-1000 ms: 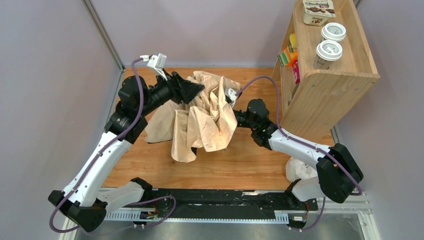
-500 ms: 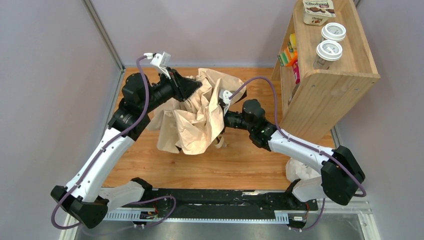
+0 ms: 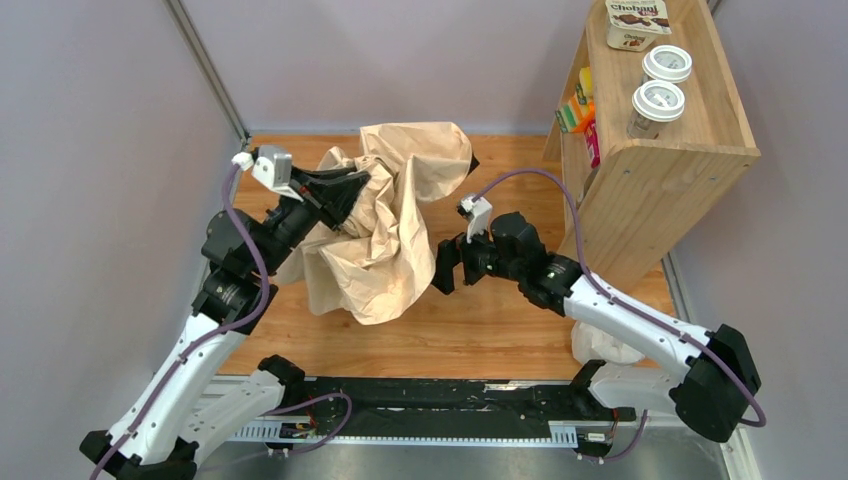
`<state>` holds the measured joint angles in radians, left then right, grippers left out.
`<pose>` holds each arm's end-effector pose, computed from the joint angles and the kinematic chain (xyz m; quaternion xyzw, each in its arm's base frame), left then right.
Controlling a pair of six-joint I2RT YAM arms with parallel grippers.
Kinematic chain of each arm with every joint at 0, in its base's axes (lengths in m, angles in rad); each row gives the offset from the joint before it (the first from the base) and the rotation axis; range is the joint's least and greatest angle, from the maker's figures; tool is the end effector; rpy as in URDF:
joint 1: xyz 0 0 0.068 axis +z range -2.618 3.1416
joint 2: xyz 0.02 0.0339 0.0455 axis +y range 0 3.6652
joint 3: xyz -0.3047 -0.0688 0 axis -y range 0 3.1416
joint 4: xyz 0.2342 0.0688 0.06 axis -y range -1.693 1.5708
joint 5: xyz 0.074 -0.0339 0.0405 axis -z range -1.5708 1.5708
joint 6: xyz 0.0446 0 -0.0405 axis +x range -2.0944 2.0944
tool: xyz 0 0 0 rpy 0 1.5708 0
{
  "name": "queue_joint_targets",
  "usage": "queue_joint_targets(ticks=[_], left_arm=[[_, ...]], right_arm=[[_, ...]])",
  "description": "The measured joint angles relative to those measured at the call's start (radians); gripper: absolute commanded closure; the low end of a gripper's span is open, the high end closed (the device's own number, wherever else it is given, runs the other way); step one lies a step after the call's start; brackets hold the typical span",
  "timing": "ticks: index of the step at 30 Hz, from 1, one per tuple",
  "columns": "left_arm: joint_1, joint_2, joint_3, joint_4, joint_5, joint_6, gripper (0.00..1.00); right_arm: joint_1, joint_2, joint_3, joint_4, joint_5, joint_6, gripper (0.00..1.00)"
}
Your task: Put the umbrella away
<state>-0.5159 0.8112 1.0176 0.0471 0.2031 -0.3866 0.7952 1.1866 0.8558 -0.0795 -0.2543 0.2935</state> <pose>0.1182 -0.0774 0.4707 0.1193 0.6024 -0.3989 0.6809 0.1700 0.1894 0.3299 -0.2733 0.7864 0.3723 0.4103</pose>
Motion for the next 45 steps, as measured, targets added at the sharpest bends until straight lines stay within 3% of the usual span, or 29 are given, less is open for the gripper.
queue_joint_targets(ticks=[5, 8, 14, 17, 19, 22, 24, 25, 26, 29, 33, 35, 36, 38, 40, 42, 45], left_arm=[[0.0, -0.075, -0.04, 0.066, -0.067, 0.054, 1.0], [0.0, -0.095, -0.05, 0.08, -0.127, 0.076, 1.0], [0.0, -0.101, -0.067, 0.08, -0.236, 0.082, 1.0], [0.0, -0.101, -0.073, 0.074, -0.262, 0.081, 1.0], [0.0, -0.102, -0.074, 0.073, -0.274, 0.079, 1.0], [0.0, -0.104, -0.074, 0.072, -0.294, 0.07, 1.0], [0.0, -0.106, -0.074, 0.072, -0.308, 0.063, 1.0], [-0.001, -0.106, -0.074, 0.07, -0.315, 0.06, 1.0], [0.0, -0.107, -0.074, 0.067, -0.32, 0.057, 1.0], [-0.001, -0.112, -0.074, 0.054, -0.336, 0.05, 1.0], [-0.001, -0.152, -0.099, 0.052, -0.358, 0.016, 1.0], [-0.001, -0.184, -0.121, 0.056, -0.351, -0.005, 1.0], [-0.001, -0.195, -0.128, 0.06, -0.343, -0.013, 1.0], [-0.001, -0.219, -0.142, 0.07, -0.31, -0.021, 1.0], [-0.001, -0.238, -0.15, 0.086, -0.268, -0.016, 1.0], [-0.001, -0.257, -0.16, 0.105, -0.219, 0.0, 1.0], [-0.001, -0.281, -0.169, 0.111, -0.148, 0.04, 1.0]], right_arm=[[-0.019, -0.061, 0.018, -0.283, 0.07, 0.094, 0.01], [-0.03, -0.108, 0.107, -0.364, 0.037, 0.188, 0.05], [0.006, -0.235, 0.152, -0.165, -0.157, 0.344, 0.0], [0.042, -0.242, 0.159, -0.077, -0.201, 0.372, 0.02], [0.055, -0.213, 0.179, -0.033, -0.219, 0.392, 0.12], [0.056, -0.124, 0.238, 0.012, -0.22, 0.434, 0.37], [0.058, -0.072, 0.266, 0.031, -0.218, 0.45, 0.61], [0.058, -0.06, 0.272, 0.025, -0.212, 0.447, 0.93], [0.059, -0.058, 0.273, 0.013, -0.201, 0.445, 1.0], [0.043, -0.072, 0.272, 0.016, -0.214, 0.459, 1.0], [-0.055, -0.131, 0.186, 0.251, -0.431, 0.577, 1.0], [-0.096, -0.146, 0.17, 0.28, -0.507, 0.583, 1.0], [-0.103, -0.148, 0.181, 0.254, -0.541, 0.558, 0.97], [-0.102, -0.147, 0.219, 0.14, -0.587, 0.483, 0.8], [-0.101, -0.154, 0.246, 0.014, -0.589, 0.399, 0.72], [-0.103, -0.164, 0.285, -0.164, -0.536, 0.293, 0.52], [-0.103, -0.165, 0.382, -0.412, -0.365, 0.164, 0.49]])
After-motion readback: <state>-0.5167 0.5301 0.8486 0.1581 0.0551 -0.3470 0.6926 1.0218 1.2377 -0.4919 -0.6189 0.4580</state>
